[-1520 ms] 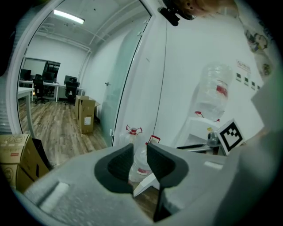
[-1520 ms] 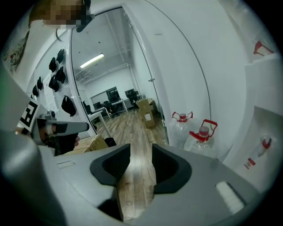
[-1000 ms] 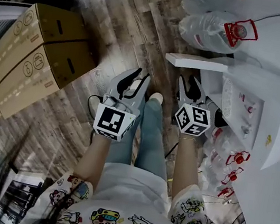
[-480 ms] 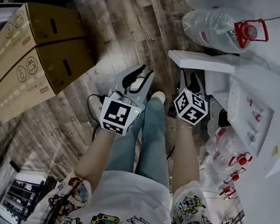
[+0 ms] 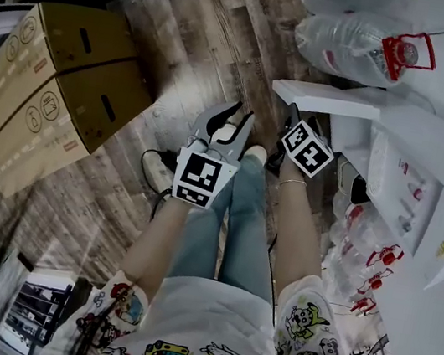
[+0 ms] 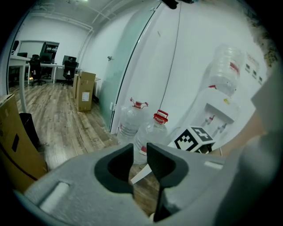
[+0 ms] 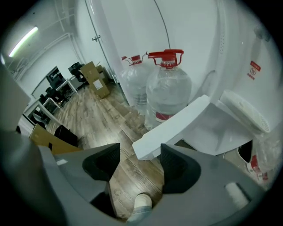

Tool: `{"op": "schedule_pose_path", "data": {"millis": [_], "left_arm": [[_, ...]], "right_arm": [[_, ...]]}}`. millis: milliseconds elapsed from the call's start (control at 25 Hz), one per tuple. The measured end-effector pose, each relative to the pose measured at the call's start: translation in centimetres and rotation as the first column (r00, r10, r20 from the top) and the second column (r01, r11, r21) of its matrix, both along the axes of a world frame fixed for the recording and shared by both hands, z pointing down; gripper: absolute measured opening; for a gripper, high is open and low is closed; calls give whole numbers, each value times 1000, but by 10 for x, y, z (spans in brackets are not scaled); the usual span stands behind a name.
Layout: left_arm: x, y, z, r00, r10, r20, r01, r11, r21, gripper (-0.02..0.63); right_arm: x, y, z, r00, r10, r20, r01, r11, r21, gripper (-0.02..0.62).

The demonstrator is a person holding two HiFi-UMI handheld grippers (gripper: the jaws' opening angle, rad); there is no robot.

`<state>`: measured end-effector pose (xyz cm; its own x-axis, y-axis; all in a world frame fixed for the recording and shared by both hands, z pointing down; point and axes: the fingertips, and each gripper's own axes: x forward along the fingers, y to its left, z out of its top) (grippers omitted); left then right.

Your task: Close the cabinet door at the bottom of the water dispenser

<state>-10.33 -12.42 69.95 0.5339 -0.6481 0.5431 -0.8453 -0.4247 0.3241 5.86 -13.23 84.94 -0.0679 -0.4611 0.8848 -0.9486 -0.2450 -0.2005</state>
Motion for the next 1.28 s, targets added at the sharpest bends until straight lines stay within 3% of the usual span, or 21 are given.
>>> {"op": "schedule_pose_path", "data": {"millis": [520, 840, 960, 1280], "left_arm": [[-2, -2, 22, 1000, 17, 5, -16, 999, -33, 87], [2, -4, 22, 999, 42, -5, -43, 999, -32, 87], [2, -4, 22, 998, 56, -7, -56, 998, -31, 87], [1, 0, 32, 997, 80, -13, -81, 995, -52, 87]], "right_arm": [[12, -15, 34, 988, 153, -5, -153, 983, -105, 305], [13, -8, 44, 964, 264, -14, -263, 953, -151, 311], [12, -9, 45, 961, 275, -10, -273, 951, -145, 273], [14, 18, 44, 968, 247, -35, -249, 954, -164, 249]]}}
